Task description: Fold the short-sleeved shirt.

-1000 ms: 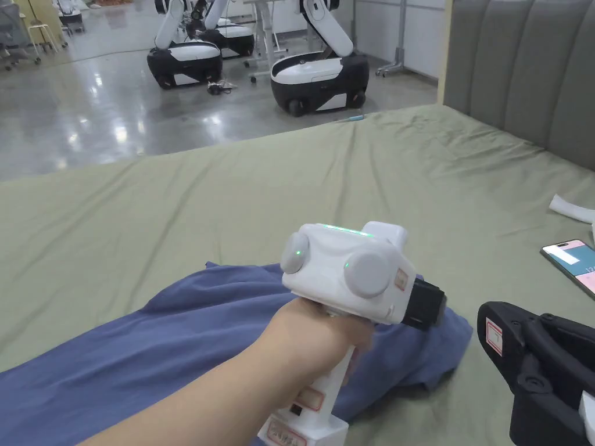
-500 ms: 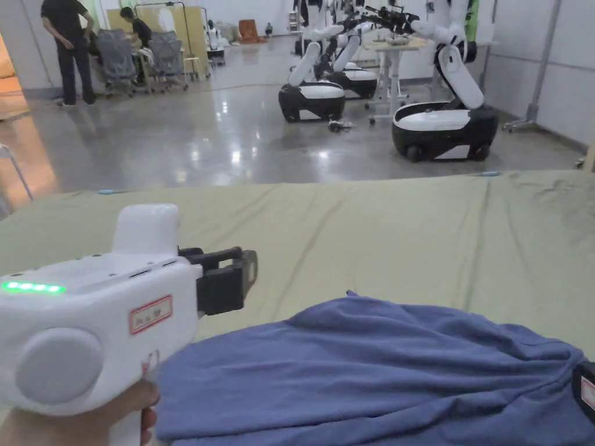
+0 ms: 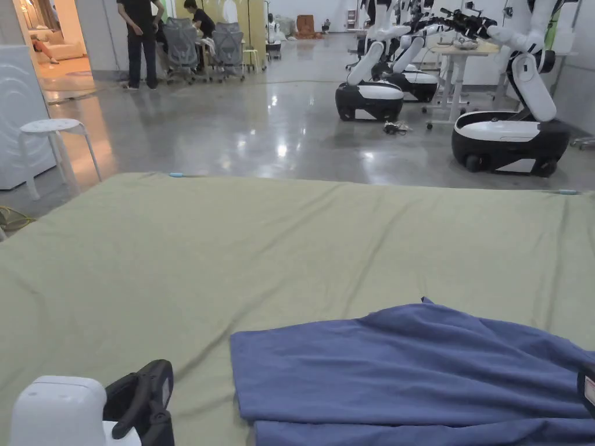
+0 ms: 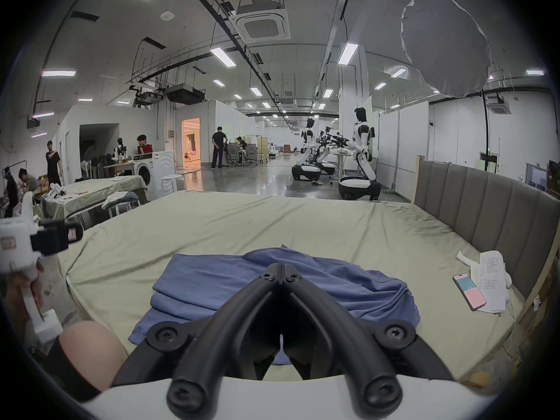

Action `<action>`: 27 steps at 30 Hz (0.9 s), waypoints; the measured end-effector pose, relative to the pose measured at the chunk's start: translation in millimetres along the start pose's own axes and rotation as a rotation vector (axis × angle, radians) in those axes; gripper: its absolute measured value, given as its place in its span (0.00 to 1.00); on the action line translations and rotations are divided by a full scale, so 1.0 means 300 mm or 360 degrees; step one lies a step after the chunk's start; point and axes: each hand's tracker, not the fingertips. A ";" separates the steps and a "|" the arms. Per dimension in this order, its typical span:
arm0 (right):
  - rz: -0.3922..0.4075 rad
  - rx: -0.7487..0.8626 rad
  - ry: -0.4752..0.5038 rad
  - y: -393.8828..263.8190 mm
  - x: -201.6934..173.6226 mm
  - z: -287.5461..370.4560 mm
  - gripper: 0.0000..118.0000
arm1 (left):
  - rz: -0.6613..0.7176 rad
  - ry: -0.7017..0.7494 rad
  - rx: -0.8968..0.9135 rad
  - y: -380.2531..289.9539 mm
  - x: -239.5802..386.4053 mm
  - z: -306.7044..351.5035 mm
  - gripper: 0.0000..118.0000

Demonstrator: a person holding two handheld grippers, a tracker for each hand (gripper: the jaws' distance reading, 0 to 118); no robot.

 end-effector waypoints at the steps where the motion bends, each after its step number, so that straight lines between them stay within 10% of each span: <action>1: 0.0001 0.0002 -0.0008 0.001 0.000 -0.005 0.01 | -0.0003 -0.0022 0.0009 0.004 0.005 -0.004 0.00; 14: 0.0027 -0.0038 -0.0139 -0.020 0.085 -0.064 0.01 | -0.0096 -0.0192 -0.0256 0.051 -0.011 -0.423 0.02; 15: 0.0028 -0.0050 -0.0155 -0.026 0.095 -0.072 0.01 | -0.0077 -0.0212 -0.0322 0.054 -0.021 -0.509 0.13; 17: 0.0027 -0.0070 -0.0178 -0.038 0.116 -0.086 0.01 | -0.0040 -0.0177 -0.0477 0.043 -0.028 -0.665 0.81; 18: 0.0021 -0.0081 -0.0187 -0.045 0.128 -0.095 0.01 | 0.0000 -0.0131 -0.0513 0.020 -0.031 -0.740 0.98; 27: -0.0027 -0.0199 -0.0265 -0.115 0.243 -0.178 0.01 | -0.0023 -0.0038 -0.0873 -0.158 -0.004 -1.175 0.92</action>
